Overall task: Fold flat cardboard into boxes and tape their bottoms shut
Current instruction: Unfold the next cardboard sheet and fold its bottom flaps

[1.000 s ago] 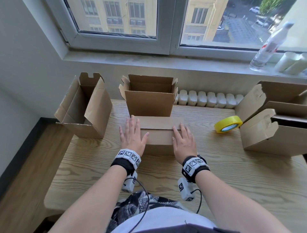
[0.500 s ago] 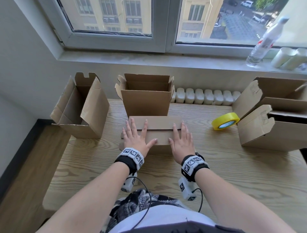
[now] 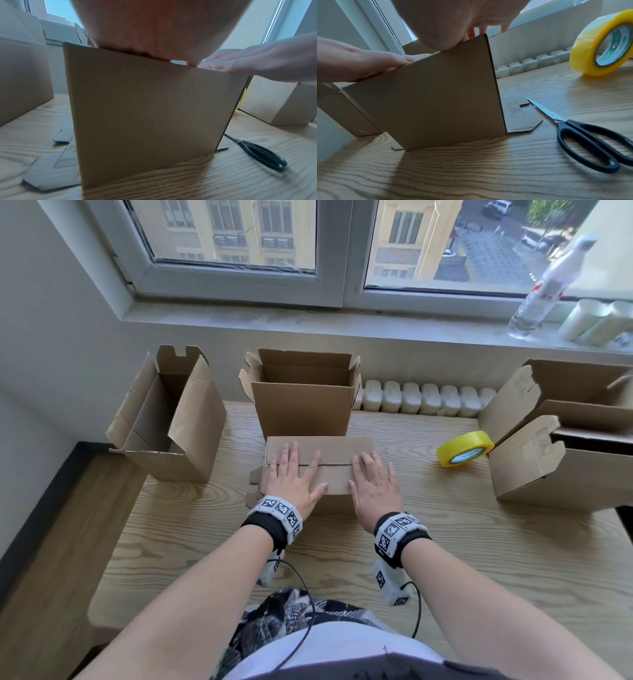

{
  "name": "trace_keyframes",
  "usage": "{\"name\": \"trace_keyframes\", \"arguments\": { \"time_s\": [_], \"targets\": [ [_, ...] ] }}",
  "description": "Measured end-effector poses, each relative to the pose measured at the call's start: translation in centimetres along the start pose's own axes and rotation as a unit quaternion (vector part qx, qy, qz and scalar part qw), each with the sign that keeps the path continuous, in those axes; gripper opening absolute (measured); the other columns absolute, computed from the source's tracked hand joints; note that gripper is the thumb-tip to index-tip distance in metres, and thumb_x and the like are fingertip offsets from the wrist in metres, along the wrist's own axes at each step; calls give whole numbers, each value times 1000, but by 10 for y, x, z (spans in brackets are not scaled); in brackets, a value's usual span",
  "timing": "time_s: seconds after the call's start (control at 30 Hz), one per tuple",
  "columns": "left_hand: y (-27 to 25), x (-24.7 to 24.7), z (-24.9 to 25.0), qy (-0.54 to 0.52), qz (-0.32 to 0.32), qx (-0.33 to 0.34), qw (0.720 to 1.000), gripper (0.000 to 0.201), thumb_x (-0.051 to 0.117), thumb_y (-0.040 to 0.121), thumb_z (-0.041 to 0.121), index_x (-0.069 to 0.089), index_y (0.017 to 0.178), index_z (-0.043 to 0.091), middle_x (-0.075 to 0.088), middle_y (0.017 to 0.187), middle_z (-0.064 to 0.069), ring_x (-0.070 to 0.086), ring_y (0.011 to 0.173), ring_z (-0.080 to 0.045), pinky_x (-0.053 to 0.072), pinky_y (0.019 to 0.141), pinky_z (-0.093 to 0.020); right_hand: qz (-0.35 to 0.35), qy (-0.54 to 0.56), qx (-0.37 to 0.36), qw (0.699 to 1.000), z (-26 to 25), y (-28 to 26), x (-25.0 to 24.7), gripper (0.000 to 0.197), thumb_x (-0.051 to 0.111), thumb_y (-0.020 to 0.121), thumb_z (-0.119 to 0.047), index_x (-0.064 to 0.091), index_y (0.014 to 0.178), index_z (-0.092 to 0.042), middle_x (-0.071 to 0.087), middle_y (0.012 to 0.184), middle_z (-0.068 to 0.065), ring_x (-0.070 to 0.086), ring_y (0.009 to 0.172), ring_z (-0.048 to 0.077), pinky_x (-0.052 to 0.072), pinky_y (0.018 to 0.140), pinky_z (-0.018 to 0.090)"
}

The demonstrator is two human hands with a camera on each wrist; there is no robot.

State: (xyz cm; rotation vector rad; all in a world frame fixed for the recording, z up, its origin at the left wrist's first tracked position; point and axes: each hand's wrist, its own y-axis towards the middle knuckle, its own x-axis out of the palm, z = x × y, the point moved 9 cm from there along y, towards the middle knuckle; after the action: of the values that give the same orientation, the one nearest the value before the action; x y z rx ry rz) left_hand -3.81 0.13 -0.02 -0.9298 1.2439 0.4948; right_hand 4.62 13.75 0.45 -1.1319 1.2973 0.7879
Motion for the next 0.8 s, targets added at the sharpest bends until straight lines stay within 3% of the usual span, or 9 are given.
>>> {"name": "trace_keyframes", "arguments": {
  "time_s": [0.07,0.17,0.37,0.53,0.63,0.8],
  "targets": [
    [1,0,3,-9,-1,2,1000,64,14,98,64,-18,150,45,-29,158,-15,-26,147,-30,-9,120,-51,3,15,-11,1000,-2,2,-2,55,17,105,-37,7,157,-23,1,164,2,-8,151,22,-3,121,47],
    [1,0,4,-10,1,-2,1000,60,14,98,63,-15,149,50,-29,158,-17,-26,147,-32,-8,119,-53,-7,15,-28,999,-3,2,-2,52,20,106,-37,8,156,-32,-2,165,-2,-8,151,23,-3,121,49],
    [0,1,18,-6,9,13,1000,64,15,101,56,-14,154,34,-26,161,-5,-23,148,-22,-8,120,-53,-7,1,-14,1000,-1,0,-1,52,15,105,-40,4,156,-35,-8,165,-6,-13,151,22,-8,120,53],
    [2,3,19,-18,9,4,1000,70,17,100,56,-12,155,24,-24,162,-2,-22,149,-19,-8,121,-50,-6,31,-10,999,0,-1,5,56,14,105,-41,2,157,-23,-13,164,-4,-13,151,19,12,120,42],
    [4,1,21,-19,10,-3,1000,71,19,101,55,-9,156,21,-21,162,-3,-20,150,-20,-8,121,-50,-16,38,-4,999,3,1,5,57,13,106,-40,0,157,-20,-15,164,-5,-15,150,17,17,118,41],
    [3,-3,23,-28,12,-5,1000,70,21,101,52,-7,156,20,-18,163,-4,-18,150,-21,-5,121,-51,-24,38,-10,999,5,3,8,57,12,105,-41,0,157,-22,-14,163,-8,-16,150,17,6,121,48]
  ]
}}
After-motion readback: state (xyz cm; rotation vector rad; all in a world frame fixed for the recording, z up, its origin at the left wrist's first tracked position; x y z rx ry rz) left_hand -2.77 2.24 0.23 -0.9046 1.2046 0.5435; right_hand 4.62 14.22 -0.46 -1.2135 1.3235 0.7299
